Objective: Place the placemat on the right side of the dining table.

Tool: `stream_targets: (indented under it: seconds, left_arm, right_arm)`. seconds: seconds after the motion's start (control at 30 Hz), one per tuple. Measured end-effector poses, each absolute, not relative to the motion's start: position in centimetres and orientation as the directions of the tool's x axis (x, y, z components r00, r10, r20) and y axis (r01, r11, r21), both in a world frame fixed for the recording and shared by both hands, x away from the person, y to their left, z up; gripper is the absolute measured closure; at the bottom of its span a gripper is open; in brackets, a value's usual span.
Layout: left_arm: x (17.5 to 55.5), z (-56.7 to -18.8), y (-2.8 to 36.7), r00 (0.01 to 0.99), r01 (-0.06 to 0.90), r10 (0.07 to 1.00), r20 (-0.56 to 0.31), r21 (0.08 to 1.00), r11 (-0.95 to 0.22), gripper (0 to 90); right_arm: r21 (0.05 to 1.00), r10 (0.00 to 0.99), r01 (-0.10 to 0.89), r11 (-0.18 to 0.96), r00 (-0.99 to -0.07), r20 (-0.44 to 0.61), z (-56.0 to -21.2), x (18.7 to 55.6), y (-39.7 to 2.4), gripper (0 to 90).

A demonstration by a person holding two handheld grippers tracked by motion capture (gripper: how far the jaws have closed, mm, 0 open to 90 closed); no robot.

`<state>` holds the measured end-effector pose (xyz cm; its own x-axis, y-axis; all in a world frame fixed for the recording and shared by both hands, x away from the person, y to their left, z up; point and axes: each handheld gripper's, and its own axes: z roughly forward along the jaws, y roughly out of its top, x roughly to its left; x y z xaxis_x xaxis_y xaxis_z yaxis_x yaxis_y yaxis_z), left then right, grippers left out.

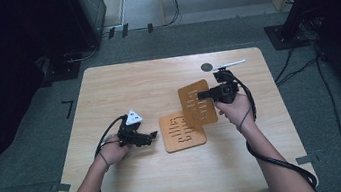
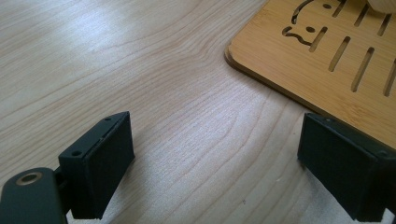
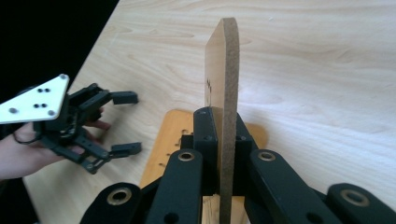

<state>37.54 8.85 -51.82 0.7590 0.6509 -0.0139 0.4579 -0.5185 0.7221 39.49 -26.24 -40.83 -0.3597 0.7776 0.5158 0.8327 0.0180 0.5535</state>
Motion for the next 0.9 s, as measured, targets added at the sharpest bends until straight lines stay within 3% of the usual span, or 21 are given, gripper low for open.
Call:
stream_targets:
  seconds: [0.9]
  left_arm:
    - [37.5, -51.8, 8.7, 0.762, 0.452, 0.647, -0.008, 0.721, -0.525, 9.7]
  right_arm:
    - [0.664, 0.873, 0.744, 0.066, -0.366, 0.324, -39.6, 39.1, -27.5, 87.8]
